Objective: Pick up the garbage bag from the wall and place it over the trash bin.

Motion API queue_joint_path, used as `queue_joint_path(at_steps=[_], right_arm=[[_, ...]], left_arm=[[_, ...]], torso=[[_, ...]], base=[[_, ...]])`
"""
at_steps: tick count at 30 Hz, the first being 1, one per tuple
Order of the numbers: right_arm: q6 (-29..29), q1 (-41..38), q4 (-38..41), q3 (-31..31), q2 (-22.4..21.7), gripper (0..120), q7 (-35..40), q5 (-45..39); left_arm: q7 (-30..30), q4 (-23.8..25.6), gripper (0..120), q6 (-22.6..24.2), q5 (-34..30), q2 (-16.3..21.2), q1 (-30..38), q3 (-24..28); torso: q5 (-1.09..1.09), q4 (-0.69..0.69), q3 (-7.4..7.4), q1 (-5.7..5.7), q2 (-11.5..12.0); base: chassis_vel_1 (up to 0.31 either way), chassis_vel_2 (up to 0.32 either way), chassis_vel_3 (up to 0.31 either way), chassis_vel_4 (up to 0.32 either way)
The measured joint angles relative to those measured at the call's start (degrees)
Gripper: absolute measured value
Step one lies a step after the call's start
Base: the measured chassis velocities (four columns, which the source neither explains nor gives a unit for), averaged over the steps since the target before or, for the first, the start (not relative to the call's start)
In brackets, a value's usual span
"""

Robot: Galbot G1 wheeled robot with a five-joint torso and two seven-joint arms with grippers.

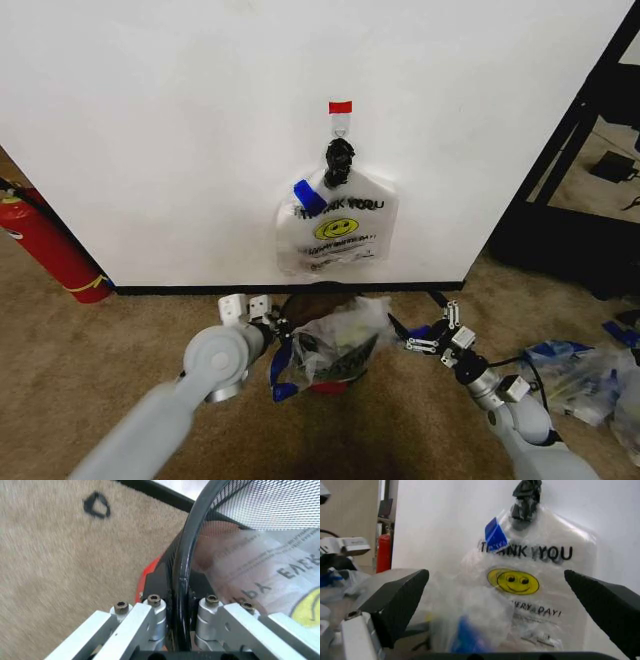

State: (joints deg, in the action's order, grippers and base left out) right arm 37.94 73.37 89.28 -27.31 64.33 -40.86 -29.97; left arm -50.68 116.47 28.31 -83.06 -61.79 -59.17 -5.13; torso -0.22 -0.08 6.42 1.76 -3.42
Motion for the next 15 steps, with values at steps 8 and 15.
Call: queue_joint_path(at_steps=[8,15], right_arm=[[-4.2,2.5,5.6,4.0,-1.8,100,9.5,-0.8],[-8.5,6.0,11.5,8.7,-4.8,100,20.0,-2.2]], left_arm=[[-6.4,1.6,4,-5.3,5.2,-5.9,-5.1,-0.9],[-6.8,2.3,4,-7.3,10.1,-6.6,-8.3,-1.3]], torso=[[0.01,0.01,0.00,0.00,0.0],[0.01,0.00,0.00,0.00,0.0]], base=[[0.000,0.000,0.000,0.000],[0.000,0.000,0.000,0.000]])
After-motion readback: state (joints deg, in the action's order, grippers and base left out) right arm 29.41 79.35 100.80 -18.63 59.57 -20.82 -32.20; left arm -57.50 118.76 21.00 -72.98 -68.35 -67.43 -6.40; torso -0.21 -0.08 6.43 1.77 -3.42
